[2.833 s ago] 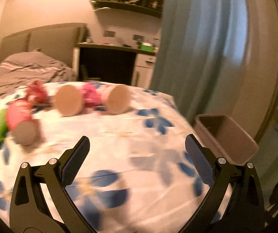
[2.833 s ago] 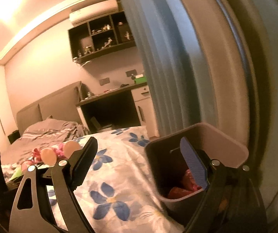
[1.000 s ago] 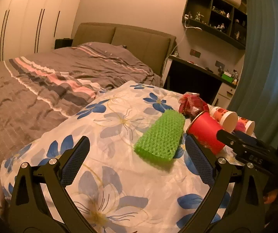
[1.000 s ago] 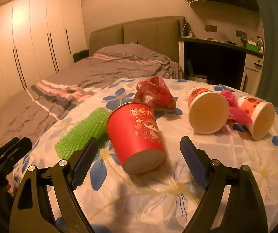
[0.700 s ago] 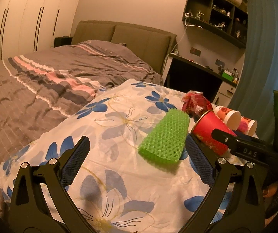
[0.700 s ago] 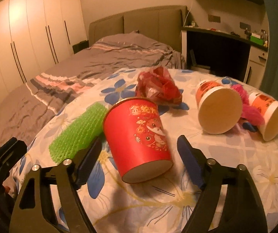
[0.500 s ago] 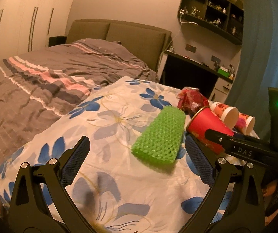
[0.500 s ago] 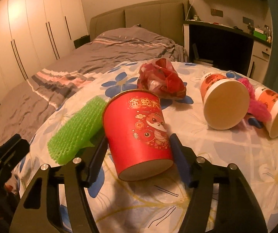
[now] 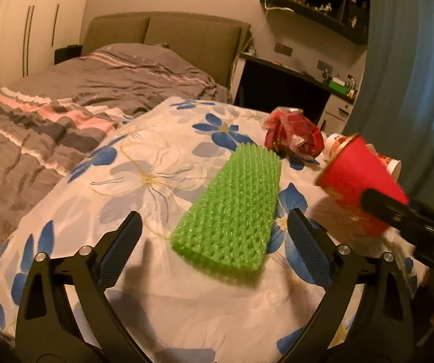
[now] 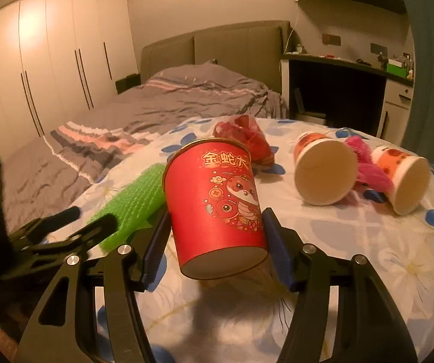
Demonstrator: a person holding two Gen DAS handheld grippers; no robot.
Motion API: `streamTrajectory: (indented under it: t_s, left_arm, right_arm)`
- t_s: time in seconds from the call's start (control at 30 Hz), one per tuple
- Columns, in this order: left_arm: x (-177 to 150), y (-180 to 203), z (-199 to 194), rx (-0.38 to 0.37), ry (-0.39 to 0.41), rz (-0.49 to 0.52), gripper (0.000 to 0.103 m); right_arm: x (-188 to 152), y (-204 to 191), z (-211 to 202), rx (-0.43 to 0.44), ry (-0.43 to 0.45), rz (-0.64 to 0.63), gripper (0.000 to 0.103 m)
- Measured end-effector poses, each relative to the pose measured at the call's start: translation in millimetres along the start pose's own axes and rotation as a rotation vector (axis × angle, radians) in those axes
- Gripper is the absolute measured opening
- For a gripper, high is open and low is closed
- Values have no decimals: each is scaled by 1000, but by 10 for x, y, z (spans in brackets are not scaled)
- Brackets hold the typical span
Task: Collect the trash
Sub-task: 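Grasp the red printed paper cup with the right tool while the left grasps the green mesh scrubber, then carry the red cup and green scrubber in both tools over the brown bin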
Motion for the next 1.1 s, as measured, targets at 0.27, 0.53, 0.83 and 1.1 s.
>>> streamTrajectory:
  t_s: [0.27,0.53,0.83,1.1]
  left_arm:
    - [-47,86,133,-14,-57,27,57]
    - [-47,159,7,-37,-45,25,17]
    - [-16,359,-332,-54,27,44,9]
    - [-2,607,-695,-74,86,77,9]
  right_arm:
    - [-101,57,-363,14,40,13,61]
    - [-140,129,-683,8,89,39,61]
    - [-223,278,-991,-22,127,71,61]
    - [-337,429,-1323,-52,175,105,61]
Point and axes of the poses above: each gripper's, at about its wrist camera, not at the fingertips, and z roughly the way its jaws point, y to its right, x to its top, the point moved 2 cm from there along z, roughly the way its jaws point, and after that the axes turned 2 degrees about y, right-handed, at the moved point
